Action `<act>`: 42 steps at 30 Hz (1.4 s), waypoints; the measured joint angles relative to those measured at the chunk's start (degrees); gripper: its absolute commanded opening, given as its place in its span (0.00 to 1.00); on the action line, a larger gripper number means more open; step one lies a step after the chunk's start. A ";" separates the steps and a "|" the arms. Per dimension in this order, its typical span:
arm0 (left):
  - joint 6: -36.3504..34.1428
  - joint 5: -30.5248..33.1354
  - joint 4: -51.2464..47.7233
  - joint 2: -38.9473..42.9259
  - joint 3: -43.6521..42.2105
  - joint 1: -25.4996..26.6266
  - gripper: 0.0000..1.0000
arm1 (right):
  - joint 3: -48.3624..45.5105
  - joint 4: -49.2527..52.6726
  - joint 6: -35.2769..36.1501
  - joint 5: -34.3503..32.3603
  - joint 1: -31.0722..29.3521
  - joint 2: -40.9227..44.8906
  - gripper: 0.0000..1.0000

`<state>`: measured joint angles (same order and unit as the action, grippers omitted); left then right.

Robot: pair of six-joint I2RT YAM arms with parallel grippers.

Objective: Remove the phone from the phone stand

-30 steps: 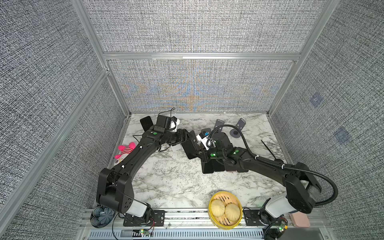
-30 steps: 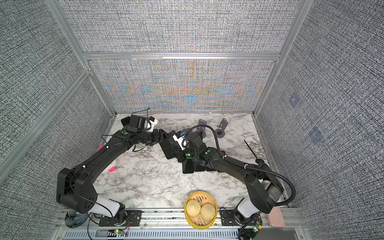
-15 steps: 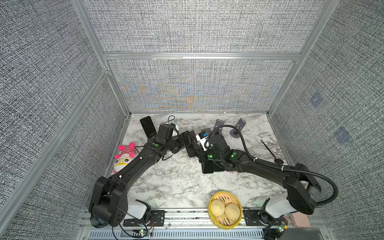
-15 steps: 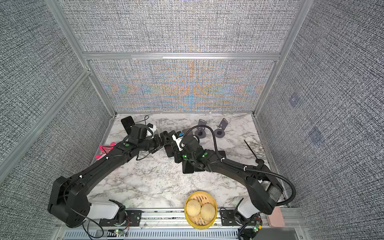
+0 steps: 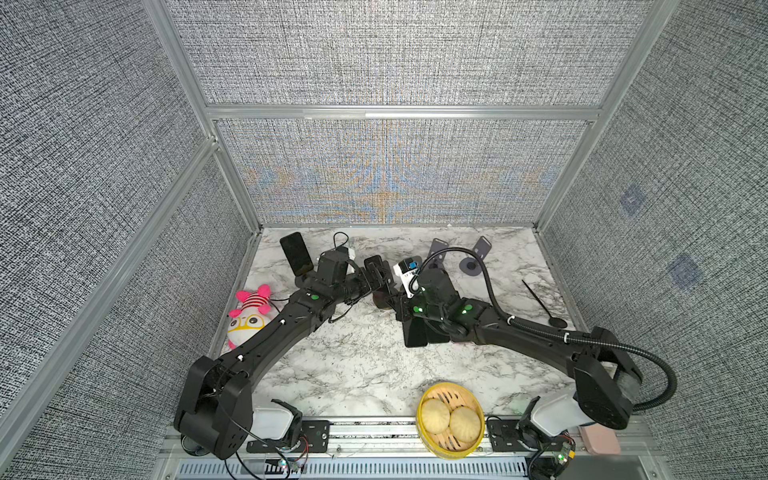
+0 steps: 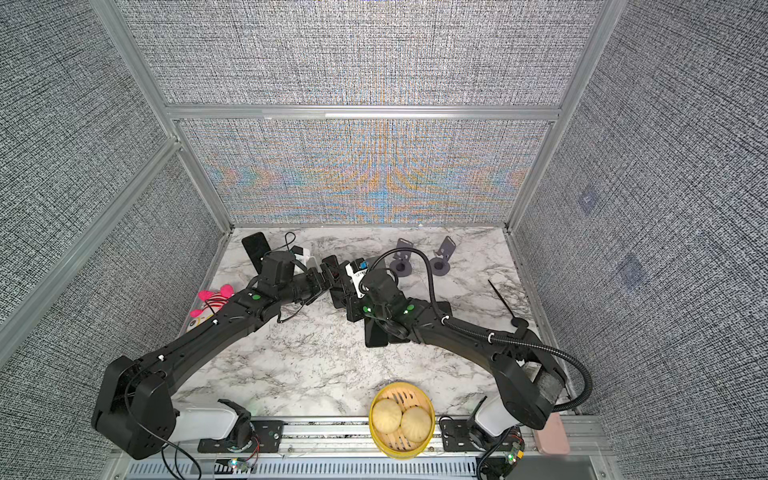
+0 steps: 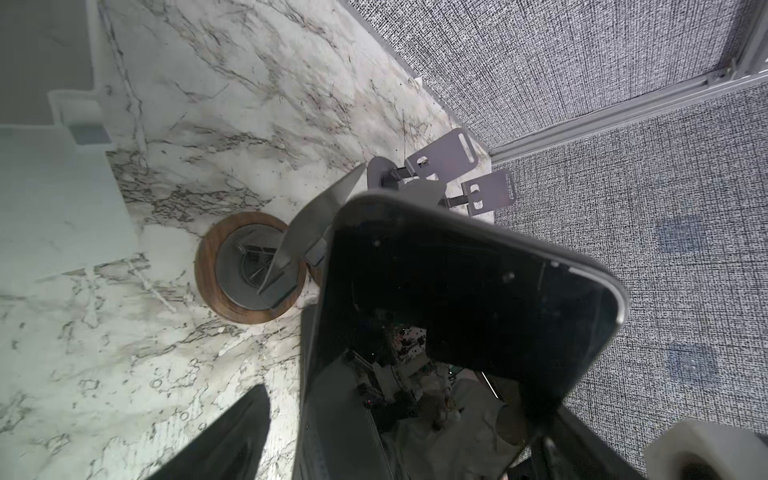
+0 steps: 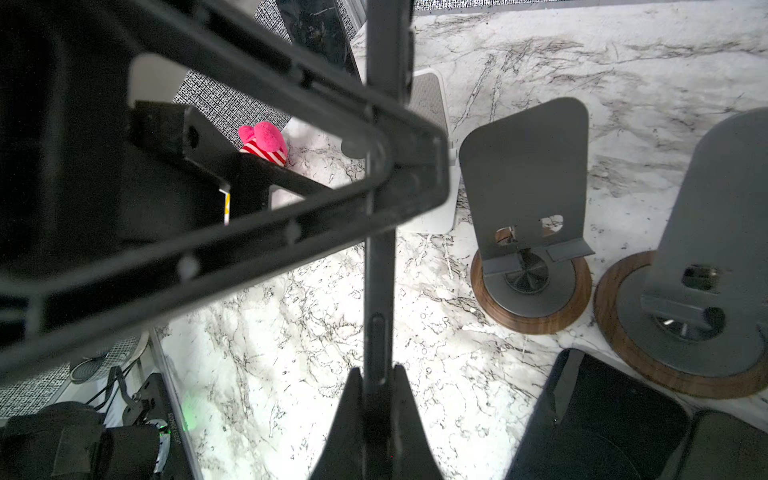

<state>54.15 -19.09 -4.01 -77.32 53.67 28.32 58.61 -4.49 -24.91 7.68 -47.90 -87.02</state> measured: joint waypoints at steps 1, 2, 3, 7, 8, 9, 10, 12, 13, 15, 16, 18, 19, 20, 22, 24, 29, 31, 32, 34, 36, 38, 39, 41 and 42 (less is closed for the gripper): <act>-0.17 -0.02 0.20 -0.09 0.07 0.00 0.86 | 0.00 -0.04 0.00 0.31 -0.02 0.00 0.00; -0.33 -0.09 0.46 -0.15 0.11 0.00 0.83 | 0.00 -0.07 -0.07 0.39 -0.07 0.00 0.00; -0.46 -0.17 0.72 -0.20 0.11 0.00 0.80 | 0.00 -0.04 -0.28 0.52 -0.07 0.00 0.00; -2.14 0.55 0.66 -0.44 0.11 -0.07 0.70 | 0.22 -0.39 -0.79 0.52 0.04 0.02 0.00; -2.27 0.72 0.50 -0.48 0.11 -0.07 0.68 | 0.28 -0.46 -0.96 0.48 0.04 0.02 0.00; -2.43 1.05 0.35 -0.52 0.11 -0.07 0.65 | 0.35 -0.46 -1.27 0.48 0.04 0.02 0.00; -2.62 1.16 0.20 -0.57 0.11 -0.07 0.63 | 0.42 -0.46 -1.51 0.46 0.04 0.00 0.00; -2.73 1.51 -0.04 -0.59 0.11 -0.07 0.57 | 0.72 -0.44 -1.88 0.50 0.07 -0.24 0.00; -2.75 1.81 -0.17 -0.68 0.20 -0.07 0.56 | 0.98 -0.37 -1.92 0.50 0.07 -0.48 0.00; -2.91 2.32 -0.76 -0.81 0.50 -0.07 0.52 | 1.36 -0.20 -2.12 0.57 0.11 -0.85 0.14; -2.93 2.45 -1.31 -0.83 0.79 -0.07 0.50 | 1.55 0.09 -2.32 0.70 0.11 -0.92 0.29; -2.67 2.34 -3.48 -0.83 1.99 -0.04 0.49 | 2.03 0.44 -2.21 1.53 0.20 -0.90 0.48; -2.75 2.38 -4.92 -0.83 2.84 0.07 0.47 | 2.23 0.52 -1.99 1.81 0.22 -0.66 0.54; -2.97 2.45 -6.60 -0.83 3.78 0.07 0.46 | 2.29 1.01 -1.77 1.88 0.26 -0.26 0.57; -4.28 2.78 -11.19 -0.83 6.21 0.07 0.41 | 2.12 2.91 -0.76 2.60 0.70 1.29 0.61; -5.31 4.28 -15.96 -0.83 8.02 0.04 0.33 | 1.36 5.25 -0.33 2.82 1.70 3.48 0.62; -6.23 9.68 -29.53 -0.55 10.03 1.70 0.19 | -2.29 10.93 1.29 1.14 5.79 9.97 0.62; -5.81 12.07 -35.15 -0.90 10.80 4.17 0.15 | -4.15 13.49 1.25 0.55 8.85 11.82 0.62; -5.51 13.20 -37.09 -1.40 11.39 5.42 0.14 | -4.72 14.78 1.25 0.17 10.34 12.37 0.63; -4.31 15.78 -40.83 -3.61 13.42 8.70 0.13 | -5.27 18.03 1.31 -0.09 14.36 13.18 0.63; -3.67 17.66 -44.13 -7.08 16.26 11.82 0.12 | -5.31 20.59 1.70 -0.07 17.66 13.73 0.63; -2.67 19.41 -46.64 -10.84 19.17 14.40 0.11 | -5.40 23.08 2.08 0.09 20.50 14.51 0.63; -2.34 20.28 -48.02 -12.81 20.79 15.41 0.11 | -5.66 24.02 2.23 0.11 21.55 15.10 0.63; -1.42 22.14 -50.12 -16.50 23.82 16.76 0.10 | -6.45 25.35 2.64 0.33 22.75 16.33 0.63; -1.31 22.77 -50.73 -18.32 25.24 17.35 0.10 | -6.95 25.94 2.84 0.33 23.39 16.94 0.63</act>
<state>52.84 3.68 -54.74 -95.64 78.91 45.67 51.66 21.45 -22.06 8.01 -24.51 -70.08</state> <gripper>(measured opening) 0.703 0.627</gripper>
